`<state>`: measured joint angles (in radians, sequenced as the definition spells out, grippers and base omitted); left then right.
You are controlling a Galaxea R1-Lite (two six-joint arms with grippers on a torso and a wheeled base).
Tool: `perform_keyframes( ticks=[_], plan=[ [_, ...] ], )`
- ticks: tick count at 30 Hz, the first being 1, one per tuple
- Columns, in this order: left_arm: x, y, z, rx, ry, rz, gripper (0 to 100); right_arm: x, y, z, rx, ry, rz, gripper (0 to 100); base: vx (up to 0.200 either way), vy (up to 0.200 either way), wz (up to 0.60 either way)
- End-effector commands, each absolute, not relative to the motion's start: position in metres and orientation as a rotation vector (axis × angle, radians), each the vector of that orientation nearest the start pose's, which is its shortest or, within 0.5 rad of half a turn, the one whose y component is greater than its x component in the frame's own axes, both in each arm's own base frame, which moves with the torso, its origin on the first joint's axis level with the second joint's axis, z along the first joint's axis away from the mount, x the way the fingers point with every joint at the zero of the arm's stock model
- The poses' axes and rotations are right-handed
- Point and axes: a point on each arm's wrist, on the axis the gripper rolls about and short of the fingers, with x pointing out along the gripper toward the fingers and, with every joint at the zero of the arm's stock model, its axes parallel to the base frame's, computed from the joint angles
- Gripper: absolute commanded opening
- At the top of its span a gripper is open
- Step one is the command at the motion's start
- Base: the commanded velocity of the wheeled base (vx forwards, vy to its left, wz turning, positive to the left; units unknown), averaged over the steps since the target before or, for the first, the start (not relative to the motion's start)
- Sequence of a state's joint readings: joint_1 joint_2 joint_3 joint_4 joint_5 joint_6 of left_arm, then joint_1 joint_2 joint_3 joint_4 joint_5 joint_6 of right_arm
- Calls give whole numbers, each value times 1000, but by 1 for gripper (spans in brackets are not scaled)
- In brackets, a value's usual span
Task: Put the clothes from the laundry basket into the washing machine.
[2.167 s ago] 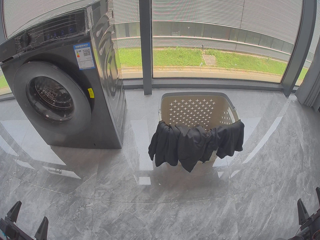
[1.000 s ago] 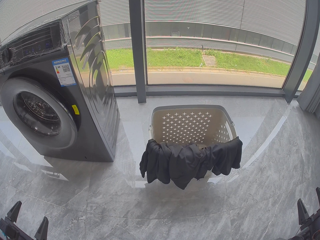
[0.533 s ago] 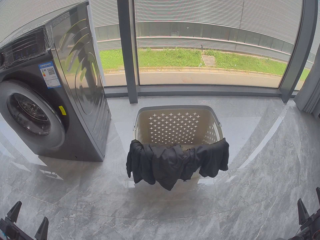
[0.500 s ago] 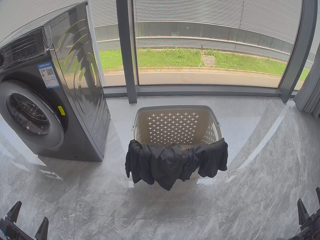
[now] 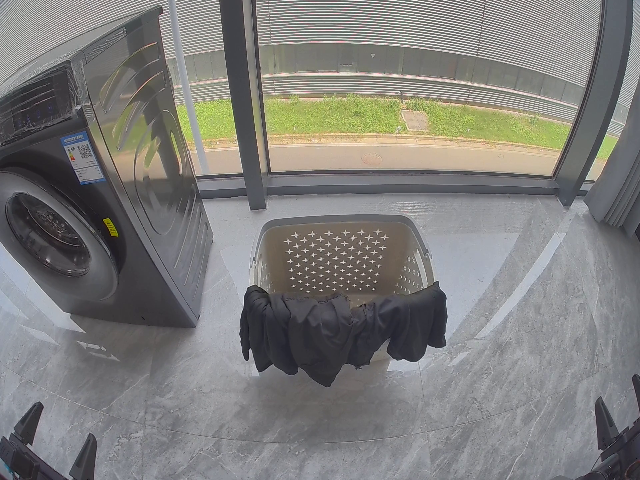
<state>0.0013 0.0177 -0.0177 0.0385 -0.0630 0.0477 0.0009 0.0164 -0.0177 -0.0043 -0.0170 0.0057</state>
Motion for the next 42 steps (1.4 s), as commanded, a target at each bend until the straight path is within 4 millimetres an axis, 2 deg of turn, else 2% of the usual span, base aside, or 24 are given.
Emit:
perform_keyframes(
  ticks=[1, 3, 27, 42],
  plan=[
    [-23, -1, 72, 46, 37, -62, 100, -23, 0, 76, 6, -6, -15, 100, 0, 0, 0],
    [-23, -1, 72, 39, 37, -62, 100, -23, 0, 76, 6, -6, -15, 100, 0, 0, 0],
    [-23, -1, 72, 37, 37, -62, 100, -23, 0, 76, 6, -6, -15, 100, 200, 0, 0],
    [-23, -1, 72, 39, 37, -62, 100, -23, 0, 76, 6, -6, -14, 100, 0, 0, 0]
  ],
)
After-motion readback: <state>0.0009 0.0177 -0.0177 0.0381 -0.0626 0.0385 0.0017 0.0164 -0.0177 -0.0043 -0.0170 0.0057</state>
